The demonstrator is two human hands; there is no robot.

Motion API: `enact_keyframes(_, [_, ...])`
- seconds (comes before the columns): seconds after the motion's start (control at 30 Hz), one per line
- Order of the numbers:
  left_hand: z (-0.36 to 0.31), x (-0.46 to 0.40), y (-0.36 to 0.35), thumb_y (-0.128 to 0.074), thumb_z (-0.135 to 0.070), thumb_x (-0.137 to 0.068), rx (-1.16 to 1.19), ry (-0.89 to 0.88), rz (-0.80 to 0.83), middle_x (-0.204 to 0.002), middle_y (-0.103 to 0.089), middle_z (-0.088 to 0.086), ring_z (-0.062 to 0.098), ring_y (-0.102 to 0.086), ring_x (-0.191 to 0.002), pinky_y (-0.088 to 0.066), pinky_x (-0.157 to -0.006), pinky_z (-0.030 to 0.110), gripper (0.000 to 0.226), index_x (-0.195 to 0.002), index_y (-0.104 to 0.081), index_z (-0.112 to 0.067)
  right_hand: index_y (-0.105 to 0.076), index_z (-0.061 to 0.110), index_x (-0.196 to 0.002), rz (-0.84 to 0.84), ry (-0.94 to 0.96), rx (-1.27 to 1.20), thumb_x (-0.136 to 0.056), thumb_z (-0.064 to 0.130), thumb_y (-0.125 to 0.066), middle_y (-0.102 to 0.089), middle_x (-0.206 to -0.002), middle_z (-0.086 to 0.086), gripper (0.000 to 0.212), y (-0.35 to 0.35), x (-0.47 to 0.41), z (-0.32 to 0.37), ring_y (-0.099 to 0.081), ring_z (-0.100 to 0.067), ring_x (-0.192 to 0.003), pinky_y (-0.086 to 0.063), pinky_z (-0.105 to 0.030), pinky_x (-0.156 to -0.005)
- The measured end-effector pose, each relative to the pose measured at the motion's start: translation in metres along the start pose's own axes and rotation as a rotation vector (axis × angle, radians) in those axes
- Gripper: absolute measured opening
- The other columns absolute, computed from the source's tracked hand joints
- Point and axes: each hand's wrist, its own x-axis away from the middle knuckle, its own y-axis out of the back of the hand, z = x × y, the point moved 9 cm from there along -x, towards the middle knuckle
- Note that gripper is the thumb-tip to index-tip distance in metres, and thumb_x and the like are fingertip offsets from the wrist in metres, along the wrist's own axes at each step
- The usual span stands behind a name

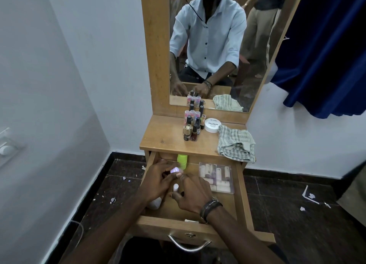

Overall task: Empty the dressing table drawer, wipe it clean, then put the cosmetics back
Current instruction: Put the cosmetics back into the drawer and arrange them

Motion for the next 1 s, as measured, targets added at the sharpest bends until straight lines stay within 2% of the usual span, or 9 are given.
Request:
enact_keyframes(0.13, [0.004,0.001,0.002,-0.066,-0.031,-0.088,0.008,0.025,-0.005,-0.103,-0.075,-0.013,0.010,-0.067,-0.103,-0.053,-0.091,0.038,0.020,-0.102,-0.079,-0.024,-0.065,0.018,-0.100,0.013,0.005,-0.002,-0.082,0.054,-0.058,-0.067,-0.106,-0.010,0.041,-0.006,-0.004,0.003,-0.064,-0.032,-0.093,-0.050,-0.036,-0.071])
enact_keyframes(0.3, [0.002,0.002,0.004,-0.072,-0.024,-0.083,0.038,0.019,-0.014,-0.105,-0.076,-0.010,0.008,-0.067,-0.105,-0.052,-0.093,0.028,0.021,-0.101,-0.080,-0.018,-0.069,0.017,-0.088,0.055,0.021,-0.057,-0.082,0.038,-0.050,-0.070,-0.093,-0.010,0.030,-0.019,-0.008,0.000,-0.066,-0.032,-0.085,-0.048,-0.034,-0.064])
enact_keyframes(0.43, [0.003,0.004,0.004,-0.079,-0.015,-0.080,0.008,0.024,-0.005,-0.107,-0.075,-0.010,0.003,-0.068,-0.103,-0.054,-0.089,0.025,0.022,-0.102,-0.080,-0.019,-0.068,0.012,-0.077,0.052,-0.017,-0.067,-0.084,0.037,-0.060,-0.069,-0.086,-0.008,0.027,-0.019,-0.005,-0.014,-0.065,-0.028,-0.079,-0.050,-0.034,-0.062])
enact_keyframes(0.53, [0.000,0.007,0.002,-0.083,-0.018,-0.076,-0.087,0.012,0.020,-0.102,-0.075,-0.013,-0.002,-0.067,-0.096,-0.055,-0.082,0.023,0.020,-0.096,-0.081,-0.020,-0.068,0.012,-0.079,0.014,-0.051,-0.043,-0.085,0.035,-0.064,-0.069,-0.089,-0.009,0.024,-0.009,0.000,-0.029,-0.065,-0.027,-0.083,-0.046,-0.032,-0.065])
enact_keyframes(0.67, [-0.004,0.014,-0.013,-0.079,-0.025,-0.079,-0.308,0.010,0.168,-0.108,-0.072,-0.009,0.002,-0.063,-0.096,-0.050,-0.083,0.019,0.023,-0.101,-0.078,-0.019,-0.066,0.014,-0.079,-0.019,-0.086,-0.027,-0.086,0.036,-0.064,-0.070,-0.087,-0.008,0.023,-0.001,0.004,-0.043,-0.065,-0.025,-0.084,-0.041,-0.029,-0.063])
enact_keyframes(0.8, [-0.007,0.021,-0.029,-0.068,-0.031,-0.089,-0.584,0.012,0.366,-0.116,-0.065,-0.002,0.012,-0.060,-0.100,-0.051,-0.088,0.032,0.018,-0.100,-0.073,-0.018,-0.067,0.015,-0.077,-0.025,-0.125,-0.045,-0.085,0.037,-0.065,-0.072,-0.081,-0.006,0.024,0.000,0.005,-0.049,-0.067,-0.023,-0.081,-0.049,-0.030,-0.064])
enact_keyframes(1.0, [-0.007,0.025,-0.052,-0.060,-0.027,-0.096,-0.915,0.013,0.593,-0.146,-0.042,0.008,0.029,-0.051,-0.125,-0.046,-0.103,0.038,0.043,-0.135,-0.055,-0.010,-0.064,0.016,-0.074,-0.022,-0.115,-0.063,-0.085,0.036,-0.065,-0.070,-0.081,-0.006,0.022,-0.001,0.005,-0.046,-0.065,-0.022,-0.080,-0.048,-0.031,-0.066])
